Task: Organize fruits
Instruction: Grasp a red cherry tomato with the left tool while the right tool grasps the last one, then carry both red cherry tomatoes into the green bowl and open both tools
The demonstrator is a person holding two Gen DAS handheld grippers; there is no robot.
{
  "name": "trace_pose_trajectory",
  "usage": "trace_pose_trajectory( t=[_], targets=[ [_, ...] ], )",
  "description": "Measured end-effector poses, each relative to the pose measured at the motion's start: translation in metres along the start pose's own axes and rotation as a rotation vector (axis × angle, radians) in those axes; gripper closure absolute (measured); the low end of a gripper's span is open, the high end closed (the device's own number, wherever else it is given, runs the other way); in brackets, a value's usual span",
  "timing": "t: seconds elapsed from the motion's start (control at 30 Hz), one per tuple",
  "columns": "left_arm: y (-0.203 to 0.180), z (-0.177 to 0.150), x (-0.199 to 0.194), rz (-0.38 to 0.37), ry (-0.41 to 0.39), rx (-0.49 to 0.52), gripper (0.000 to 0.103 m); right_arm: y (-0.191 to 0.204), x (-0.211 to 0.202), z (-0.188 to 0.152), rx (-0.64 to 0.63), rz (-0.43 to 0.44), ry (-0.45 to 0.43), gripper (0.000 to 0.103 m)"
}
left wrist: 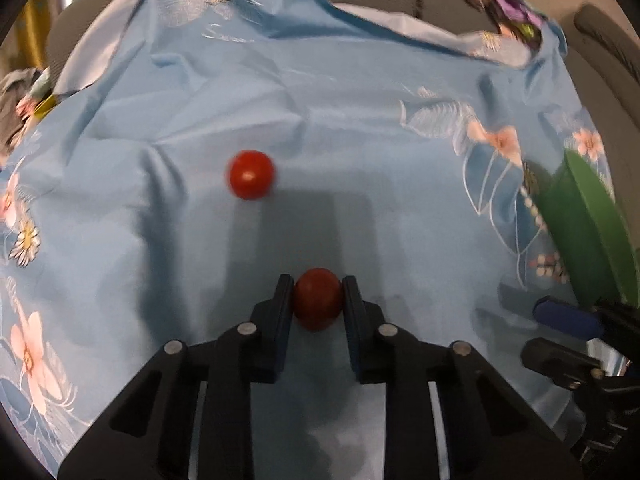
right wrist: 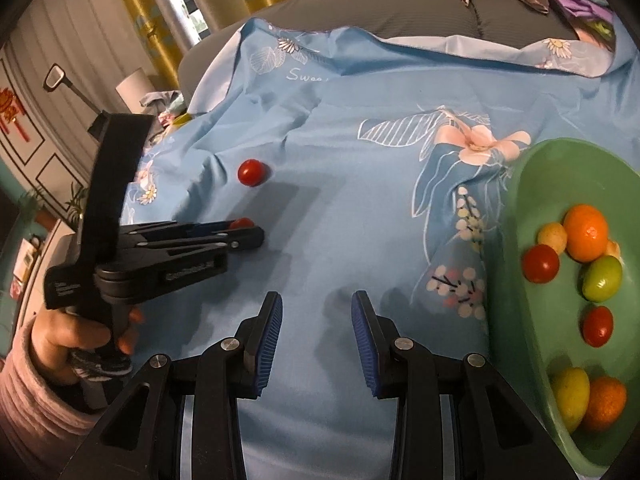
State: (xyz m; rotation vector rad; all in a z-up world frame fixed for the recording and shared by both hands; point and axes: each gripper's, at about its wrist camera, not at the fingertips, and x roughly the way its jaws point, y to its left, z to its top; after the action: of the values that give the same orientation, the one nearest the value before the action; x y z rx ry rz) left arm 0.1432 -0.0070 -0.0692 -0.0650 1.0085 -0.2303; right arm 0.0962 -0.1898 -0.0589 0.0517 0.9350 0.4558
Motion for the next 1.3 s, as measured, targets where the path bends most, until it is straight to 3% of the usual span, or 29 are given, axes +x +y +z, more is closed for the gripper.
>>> trace_pose_trajectory(
  t=[0.27,0.4,0.67,1.03,1.3],
  targets=[
    [0.040,-0.002,-0.049,0.029,-0.122,-0.075,0.079,0.019,0.028,0.025,-0.025,0.049,0.019,0.067],
    [0.053,-0.006,-0.055,0.023,-0.134,-0.102,0.079,0.035,0.053,0.053,-0.060,0.082,0.012,0.067],
    [0.066,-0.011,-0.058,0.011,-0.138,-0.123,0.079,0.060,0.111,0.095,-0.107,0.044,0.002,0.067],
    [0.073,-0.011,-0.056,-0.002,-0.138,-0.128,0.079,0.074,0.147,0.107,-0.164,-0.020,0.035,0.067],
    [0.068,-0.010,-0.059,0.000,-0.134,-0.108,0.079,0.074,0.134,0.105,-0.174,-0.045,0.025,0.070]
  ],
)
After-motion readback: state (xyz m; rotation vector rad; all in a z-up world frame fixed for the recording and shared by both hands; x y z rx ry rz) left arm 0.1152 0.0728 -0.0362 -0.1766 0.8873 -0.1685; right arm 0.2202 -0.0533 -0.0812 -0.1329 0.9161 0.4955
